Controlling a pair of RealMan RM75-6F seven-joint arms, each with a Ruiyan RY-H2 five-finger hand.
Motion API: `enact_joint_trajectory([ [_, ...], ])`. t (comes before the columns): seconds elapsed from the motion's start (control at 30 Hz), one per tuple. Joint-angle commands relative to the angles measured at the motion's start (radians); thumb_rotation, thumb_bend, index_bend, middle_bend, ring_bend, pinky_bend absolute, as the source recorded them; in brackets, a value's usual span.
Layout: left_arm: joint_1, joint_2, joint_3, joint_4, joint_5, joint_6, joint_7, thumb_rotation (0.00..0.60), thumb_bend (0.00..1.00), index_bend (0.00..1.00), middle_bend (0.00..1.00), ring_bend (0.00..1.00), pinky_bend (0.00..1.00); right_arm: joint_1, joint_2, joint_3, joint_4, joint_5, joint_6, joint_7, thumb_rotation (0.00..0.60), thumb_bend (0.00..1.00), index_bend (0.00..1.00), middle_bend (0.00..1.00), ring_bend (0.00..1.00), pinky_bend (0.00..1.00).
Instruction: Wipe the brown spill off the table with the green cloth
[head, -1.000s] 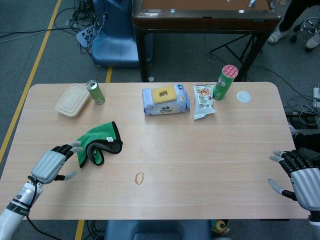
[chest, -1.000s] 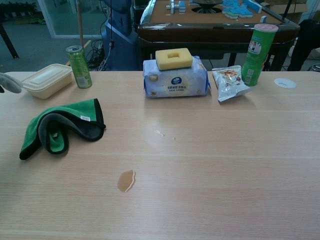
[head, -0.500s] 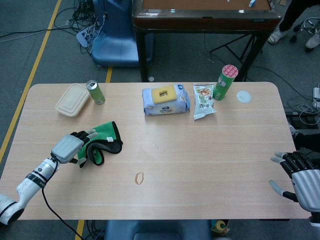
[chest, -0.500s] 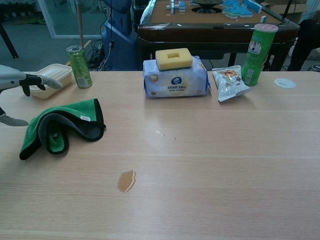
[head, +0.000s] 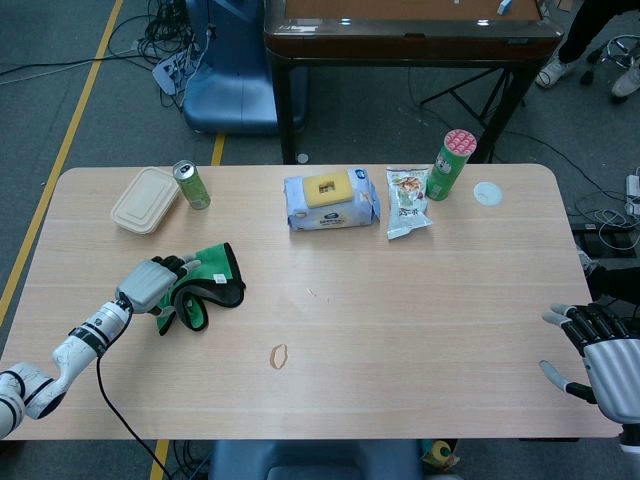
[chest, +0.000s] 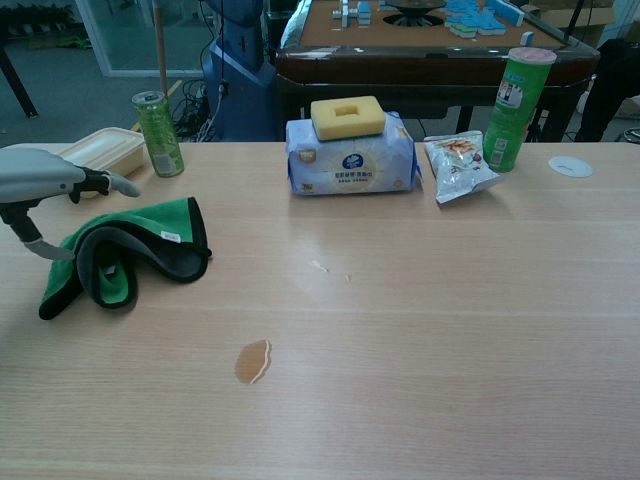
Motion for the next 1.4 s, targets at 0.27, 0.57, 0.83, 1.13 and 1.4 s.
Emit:
enact_joint_trajectory([
  [0.27, -0.027, -0.108, 0.053, 0.150, 0.000, -0.014, -0.093, 0.600, 0.19, 0.17, 0.08, 0.16, 0.34, -0.001, 0.000, 0.002, -0.005, 0.010, -0.011, -0.007, 0.600, 0.29, 0.29, 0.26, 0.21, 0.17],
  [0.57, -0.026, -0.184, 0.068, 0.235, -0.014, 0.012, -0.180, 0.600, 0.19, 0.56, 0.42, 0.46, 0.71, -0.001, 0.003, 0.004, -0.001, 0.014, -0.015, -0.001, 0.600, 0.29, 0.29, 0.26, 0.21, 0.17],
  [0.83, -0.017, -0.162, 0.065, 0.163, -0.034, 0.048, -0.201, 0.600, 0.19, 0.68, 0.69, 0.67, 0.93, -0.004, -0.001, 0.005, 0.019, 0.014, -0.010, 0.023, 0.600, 0.29, 0.29, 0.26, 0.21, 0.17],
  [1.13, -0.003, -0.002, 0.049, -0.192, -0.035, 0.147, -0.122, 0.600, 0.19, 0.67, 0.69, 0.67, 0.93, 0.003, -0.012, 0.007, 0.043, 0.019, -0.023, 0.045, 0.600, 0.29, 0.29, 0.26, 0.21, 0.17],
  [1.4, -0.021, 0.034, 0.057, -0.422, 0.000, 0.152, -0.058, 0.600, 0.19, 0.65, 0.69, 0.66, 0.93, 0.013, -0.016, 0.010, 0.045, 0.022, -0.037, 0.044, 0.600, 0.29, 0.29, 0.26, 0.21, 0.17],
])
